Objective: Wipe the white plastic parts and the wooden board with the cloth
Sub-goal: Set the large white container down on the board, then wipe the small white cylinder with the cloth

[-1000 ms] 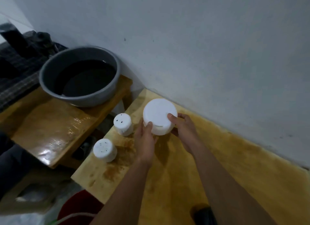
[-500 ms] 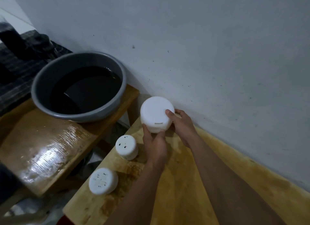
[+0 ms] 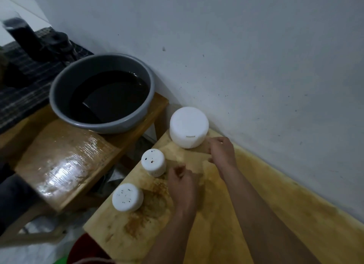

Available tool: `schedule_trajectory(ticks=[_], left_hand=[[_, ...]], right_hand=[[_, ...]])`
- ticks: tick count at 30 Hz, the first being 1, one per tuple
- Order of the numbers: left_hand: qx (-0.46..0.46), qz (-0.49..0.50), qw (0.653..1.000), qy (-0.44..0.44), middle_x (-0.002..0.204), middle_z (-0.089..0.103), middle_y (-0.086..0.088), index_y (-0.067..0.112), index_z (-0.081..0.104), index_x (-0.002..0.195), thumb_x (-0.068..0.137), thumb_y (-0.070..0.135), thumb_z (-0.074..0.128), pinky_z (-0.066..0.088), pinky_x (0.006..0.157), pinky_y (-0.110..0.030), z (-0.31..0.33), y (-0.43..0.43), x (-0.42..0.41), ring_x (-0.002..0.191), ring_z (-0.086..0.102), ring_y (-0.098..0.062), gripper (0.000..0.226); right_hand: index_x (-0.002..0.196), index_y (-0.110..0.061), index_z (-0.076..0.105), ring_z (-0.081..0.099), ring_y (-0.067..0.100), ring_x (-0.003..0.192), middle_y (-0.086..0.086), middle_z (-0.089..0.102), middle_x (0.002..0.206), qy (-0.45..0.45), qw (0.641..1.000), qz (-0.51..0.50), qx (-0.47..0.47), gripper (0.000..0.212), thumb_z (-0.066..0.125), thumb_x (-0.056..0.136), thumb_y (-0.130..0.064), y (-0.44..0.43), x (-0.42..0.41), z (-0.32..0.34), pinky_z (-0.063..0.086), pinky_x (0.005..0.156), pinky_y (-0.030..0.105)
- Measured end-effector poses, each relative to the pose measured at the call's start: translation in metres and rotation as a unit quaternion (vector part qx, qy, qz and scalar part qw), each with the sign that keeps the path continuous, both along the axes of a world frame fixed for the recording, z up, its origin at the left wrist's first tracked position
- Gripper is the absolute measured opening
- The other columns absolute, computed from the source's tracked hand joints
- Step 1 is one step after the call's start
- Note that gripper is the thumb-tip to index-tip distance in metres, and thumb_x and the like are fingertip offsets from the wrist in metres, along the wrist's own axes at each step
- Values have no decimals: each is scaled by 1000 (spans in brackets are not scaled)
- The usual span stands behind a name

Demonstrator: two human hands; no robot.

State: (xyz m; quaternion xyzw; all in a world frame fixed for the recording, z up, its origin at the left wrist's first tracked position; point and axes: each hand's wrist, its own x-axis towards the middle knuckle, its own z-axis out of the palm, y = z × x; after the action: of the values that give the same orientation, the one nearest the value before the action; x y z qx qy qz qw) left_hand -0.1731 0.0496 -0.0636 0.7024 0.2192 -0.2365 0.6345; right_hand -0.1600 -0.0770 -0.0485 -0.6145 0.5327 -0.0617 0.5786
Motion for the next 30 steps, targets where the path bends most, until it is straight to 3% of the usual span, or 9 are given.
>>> schedule_trajectory(ticks=[3,7,9,11,14,19,23,26,30], left_hand=[[56,46,997,-7,96,61,-4,18,54,99,98,8,56,45,66,-33,-1,18,-12,85,59,-23,10],[92,76,993,-6,110,57,-5,24,43,118,93,6,58,55,88,-52,-15,34,-17,99,61,-30,34],[100,66,992,-32,129,54,-5,23,37,141,92,4,57,52,99,-55,-18,35,-16,117,57,-29,56],[111,50,991,-49,152,44,-6,22,20,159,93,1,54,45,110,-55,-22,35,-12,137,46,-30,77],[100,26,991,-80,162,35,-6,33,1,162,93,4,50,40,114,-57,-30,36,-8,145,40,-33,90],[76,16,990,-117,166,30,7,36,9,162,97,-3,47,39,116,-52,-25,41,-4,149,36,-21,85],[60,-11,990,-125,161,39,12,46,19,158,92,0,49,45,111,-56,-27,46,-14,142,45,-22,86],[47,-30,988,-141,158,45,12,42,28,157,91,-2,49,44,112,-54,-17,48,-27,143,45,-18,83],[49,-84,983,-154,151,53,5,39,35,156,88,0,52,51,103,-59,-12,57,-51,133,55,-28,80]], right_hand=[[84,-5,64,60,26,71,13,65,79,61,996,47,38,15,51,89,-10,13,-9,3,50,61,36],[93,-9,66,64,23,73,10,68,85,74,979,170,79,17,50,89,-7,42,-6,7,51,60,34],[106,-18,65,66,21,87,5,68,100,56,971,227,54,27,48,90,-7,54,3,9,54,65,34],[120,-22,62,61,18,105,1,63,116,29,961,273,29,39,45,91,-3,63,14,8,55,79,36],[135,-21,57,51,19,126,1,57,134,13,946,323,0,52,44,91,4,72,27,7,47,105,44],[137,-23,57,52,18,126,-1,59,138,-6,927,375,2,51,50,93,1,77,23,7,46,107,43],[136,-25,58,57,18,118,-4,62,131,-19,940,342,13,50,49,93,0,72,1,4,56,94,40],[134,-25,58,60,19,116,-5,63,128,-33,953,300,36,50,49,93,1,69,-26,5,58,91,41],[127,-25,60,65,15,106,-7,65,120,-43,967,247,47,52,43,92,9,72,-72,16,58,89,41]])
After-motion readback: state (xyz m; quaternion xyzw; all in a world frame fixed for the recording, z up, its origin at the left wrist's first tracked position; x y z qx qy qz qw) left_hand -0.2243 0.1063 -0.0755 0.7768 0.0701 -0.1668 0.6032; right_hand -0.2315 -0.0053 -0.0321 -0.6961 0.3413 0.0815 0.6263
